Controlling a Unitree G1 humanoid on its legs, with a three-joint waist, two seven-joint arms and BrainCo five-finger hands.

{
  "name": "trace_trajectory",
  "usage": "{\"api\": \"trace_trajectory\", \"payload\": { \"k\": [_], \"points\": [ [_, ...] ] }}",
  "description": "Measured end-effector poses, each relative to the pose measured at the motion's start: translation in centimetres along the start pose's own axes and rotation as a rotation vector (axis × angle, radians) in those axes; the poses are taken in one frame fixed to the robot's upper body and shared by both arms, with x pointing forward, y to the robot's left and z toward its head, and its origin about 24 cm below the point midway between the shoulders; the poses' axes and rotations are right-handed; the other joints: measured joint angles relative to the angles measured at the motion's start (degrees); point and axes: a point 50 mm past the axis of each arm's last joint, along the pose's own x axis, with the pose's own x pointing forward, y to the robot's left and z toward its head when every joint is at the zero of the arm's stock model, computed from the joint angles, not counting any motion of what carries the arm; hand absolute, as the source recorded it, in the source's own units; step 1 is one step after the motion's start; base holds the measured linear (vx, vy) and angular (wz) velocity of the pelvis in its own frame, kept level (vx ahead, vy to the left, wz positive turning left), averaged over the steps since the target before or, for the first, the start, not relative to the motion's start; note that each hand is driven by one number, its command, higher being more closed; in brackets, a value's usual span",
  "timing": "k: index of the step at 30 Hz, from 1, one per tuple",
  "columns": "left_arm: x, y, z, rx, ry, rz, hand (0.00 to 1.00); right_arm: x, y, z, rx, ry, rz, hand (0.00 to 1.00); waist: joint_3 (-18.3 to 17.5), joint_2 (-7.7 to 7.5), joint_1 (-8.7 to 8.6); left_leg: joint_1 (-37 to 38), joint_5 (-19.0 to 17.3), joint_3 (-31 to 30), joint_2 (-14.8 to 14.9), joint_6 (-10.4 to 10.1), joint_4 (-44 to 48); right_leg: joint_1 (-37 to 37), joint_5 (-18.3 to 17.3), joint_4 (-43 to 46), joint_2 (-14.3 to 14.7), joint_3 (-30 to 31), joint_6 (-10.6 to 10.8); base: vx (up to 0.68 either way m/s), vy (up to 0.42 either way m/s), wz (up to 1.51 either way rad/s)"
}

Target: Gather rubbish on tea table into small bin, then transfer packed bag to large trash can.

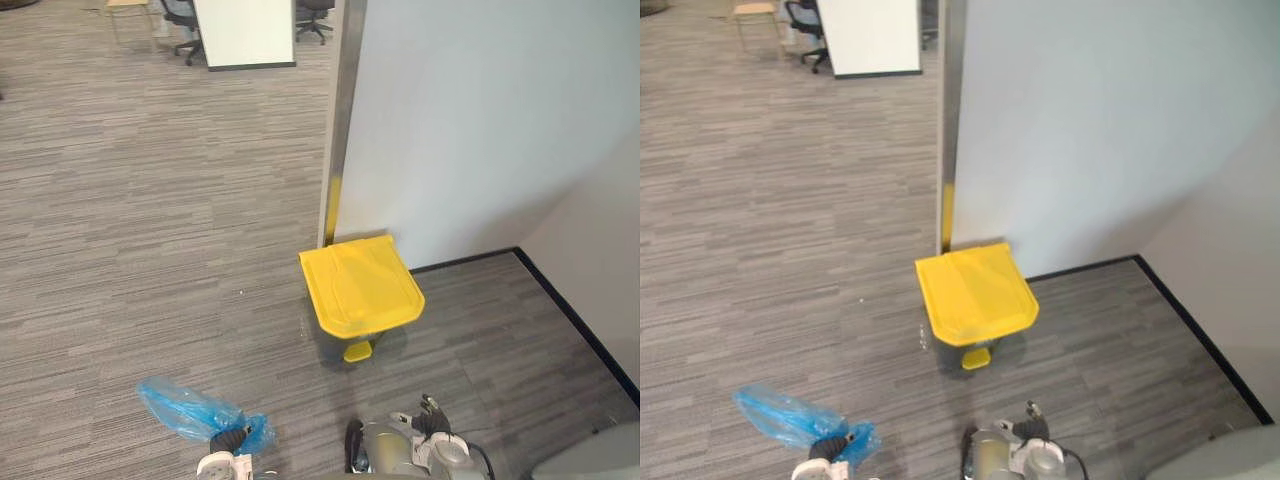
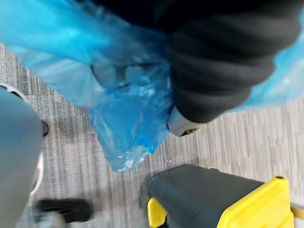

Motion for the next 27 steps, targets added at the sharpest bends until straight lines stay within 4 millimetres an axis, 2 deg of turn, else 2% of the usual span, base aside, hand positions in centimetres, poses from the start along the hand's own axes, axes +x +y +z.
{"api": "trace_trajectory", "payload": {
  "k": [1,3,4,5,6,8,10,11,12,13,14,17,21,24,27],
  "points": [
    [0.0,-0.4,0.2,-0.006,-0.006,-0.009,1.00,0.0,-0.2,0.0,0.013,0.001,-0.010,0.00,-0.14,1.06,-0.09,-1.11,0.02,-1.26,0.99,-0.02,2.37,0.89,-0.95,-0.53,0.44,-1.24,-0.65,0.34,-0.181,0.30],
    [0.0,-1.0,0.2,-0.013,-0.006,-0.024,1.00,0.0,-0.4,-0.2,0.024,0.009,-0.019,0.00,-0.05,1.14,-0.19,-1.89,0.20,-2.15,2.46,-0.25,5.49,2.89,-1.46,-1.92,1.21,-2.35,-1.08,0.26,-0.149,0.37],
    [0.1,-0.9,1.0,-0.028,-0.032,-0.019,1.00,-0.1,-0.4,-0.6,0.027,0.020,-0.020,0.00,0.37,0.46,-0.11,-4.55,1.30,-2.42,4.28,-1.77,13.74,6.13,-2.37,-3.77,1.57,-4.08,-1.73,0.20,-0.112,0.40],
    [0.2,-1.0,1.1,-0.032,-0.037,-0.019,1.00,-0.2,-0.4,-0.7,0.028,0.022,-0.020,0.00,0.40,0.28,-0.07,-5.53,1.94,-2.35,4.70,-2.09,16.06,6.94,-2.48,-4.21,1.58,-4.32,-1.82,0.28,-0.132,0.51],
    [0.2,-1.0,1.6,-0.037,-0.056,-0.020,1.00,-0.3,-0.3,-0.9,0.032,0.024,-0.020,0.00,0.59,-0.38,0.18,-8.39,3.37,-2.15,5.88,-1.92,22.63,9.29,-2.70,-6.11,1.48,-4.40,-2.13,0.13,-0.051,0.25],
    [0.1,-1.3,2.1,-0.053,-0.081,-0.028,1.00,-0.4,-0.3,-0.9,0.044,0.022,-0.021,0.00,0.63,-0.43,0.44,-10.80,1.53,-0.24,6.65,-1.69,26.11,11.59,-2.50,-8.41,1.35,-4.17,-2.35,0.22,-0.031,0.00],
    [0.1,-1.4,2.2,-0.065,-0.083,-0.033,1.00,-0.4,0.1,-0.6,0.055,0.017,-0.015,0.00,0.72,-0.60,0.56,-12.80,-0.94,0.95,6.36,-1.17,24.21,12.70,-2.22,-9.53,0.80,-3.47,-2.14,0.21,0.056,-0.26],
    [0.1,-1.5,2.4,-0.069,-0.088,-0.037,1.00,-0.4,0.3,-0.6,0.068,0.016,-0.013,0.00,0.77,-0.80,0.58,-13.14,-1.72,0.71,4.74,-1.31,18.99,13.32,-1.77,-9.97,-0.17,-2.30,-1.43,0.16,0.133,-0.45],
    [0.1,-1.7,2.3,-0.071,-0.088,-0.042,1.00,-0.4,0.3,-0.6,0.072,0.017,-0.016,0.00,0.63,-0.84,0.59,-12.99,0.39,0.53,3.31,-1.31,9.63,13.35,-1.13,-10.38,-0.72,-0.75,-0.36,0.14,0.155,-0.48],
    [0.1,-1.8,2.3,-0.073,-0.086,-0.045,1.00,-0.4,0.2,-0.6,0.072,0.016,-0.019,0.00,0.29,-0.27,0.50,-12.94,2.85,0.42,3.25,-0.95,6.31,13.32,-0.86,-10.87,-0.44,-0.36,0.17,0.14,0.231,-0.70],
    [0.1,-2.5,1.8,-0.078,-0.061,-0.059,1.00,-0.3,-0.4,-0.6,0.070,0.023,-0.034,0.00,-0.65,1.07,0.52,-11.75,7.08,0.99,3.05,-1.72,1.01,14.05,0.68,-13.64,0.49,2.32,2.73,0.11,0.205,-0.52],
    [0.1,-2.1,1.7,-0.068,-0.056,-0.052,1.00,-0.5,0.0,-1.0,0.089,0.030,-0.031,0.00,-1.33,-0.23,0.46,-9.31,7.37,3.27,1.42,-1.24,-1.82,15.02,1.60,-15.73,-0.66,4.50,3.84,0.07,0.177,-0.41],
    [0.1,-1.2,1.2,-0.029,-0.042,-0.041,1.00,-0.7,0.3,-1.6,0.099,0.053,-0.027,0.00,-1.92,-0.97,0.52,-6.93,7.57,6.23,0.36,-0.90,-4.34,15.79,2.80,-18.04,-0.99,7.64,4.50,0.03,0.110,-0.38],
    [0.2,-1.0,0.9,-0.022,-0.029,-0.037,1.00,-0.6,0.0,-1.7,0.093,0.057,-0.031,0.00,-1.89,-0.93,0.47,-6.41,7.75,7.23,-0.17,-0.61,-5.31,15.62,3.62,-19.04,-0.89,9.04,4.80,0.00,0.028,-0.26],
    [0.1,-0.9,0.5,-0.021,-0.017,-0.035,1.00,-0.5,-0.3,-2.0,0.080,0.076,-0.037,0.00,-1.74,-0.15,0.50,-5.66,7.77,8.75,-0.25,-0.57,-5.98,14.85,3.94,-19.09,-0.48,10.71,4.57,-0.01,0.009,-0.30]
  ]
}}
